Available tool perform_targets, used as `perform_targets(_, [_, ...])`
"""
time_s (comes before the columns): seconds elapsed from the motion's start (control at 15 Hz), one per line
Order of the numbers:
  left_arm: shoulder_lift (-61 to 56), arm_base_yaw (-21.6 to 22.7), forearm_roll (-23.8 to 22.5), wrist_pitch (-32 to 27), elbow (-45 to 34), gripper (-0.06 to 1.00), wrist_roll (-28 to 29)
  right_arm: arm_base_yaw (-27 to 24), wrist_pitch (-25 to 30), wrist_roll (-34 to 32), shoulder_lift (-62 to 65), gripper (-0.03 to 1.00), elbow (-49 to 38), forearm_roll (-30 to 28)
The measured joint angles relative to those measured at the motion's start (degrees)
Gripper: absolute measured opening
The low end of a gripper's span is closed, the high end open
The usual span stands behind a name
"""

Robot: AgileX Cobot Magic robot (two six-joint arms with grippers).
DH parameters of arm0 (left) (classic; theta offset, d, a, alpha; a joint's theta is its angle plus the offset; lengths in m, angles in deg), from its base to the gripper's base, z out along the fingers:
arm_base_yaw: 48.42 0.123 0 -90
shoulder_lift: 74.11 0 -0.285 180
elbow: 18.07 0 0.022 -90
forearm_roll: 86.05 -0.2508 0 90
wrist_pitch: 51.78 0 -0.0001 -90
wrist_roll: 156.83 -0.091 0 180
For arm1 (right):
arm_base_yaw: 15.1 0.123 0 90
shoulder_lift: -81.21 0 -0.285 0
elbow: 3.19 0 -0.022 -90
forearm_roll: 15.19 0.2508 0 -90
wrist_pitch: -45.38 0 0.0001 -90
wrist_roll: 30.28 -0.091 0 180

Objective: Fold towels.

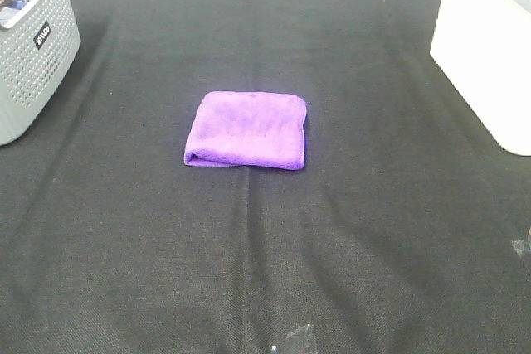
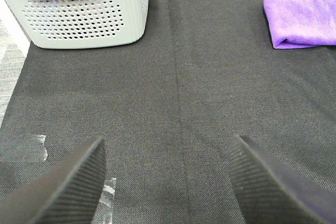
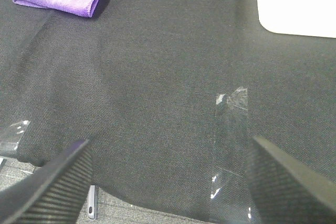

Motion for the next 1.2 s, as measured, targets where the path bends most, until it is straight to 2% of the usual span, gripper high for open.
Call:
perform_targets(0.2, [0.0,0.1,0.0,0.0,0.0,0.64,0.0,0.0,0.0,0.2,0.0,0.77,0.0,-0.2])
perform_targets(0.4, [0.0,2.2,0.0,0.1,0.0,0.64,0.0,0.0,0.0,0.7,0.0,0.77,0.0,-0.9])
perform_targets(1.2, [0.0,2.3,0.1,0.1,0.0,0.64,0.0,0.0,0.0,0.9,0.0,0.77,0.0,-0.9])
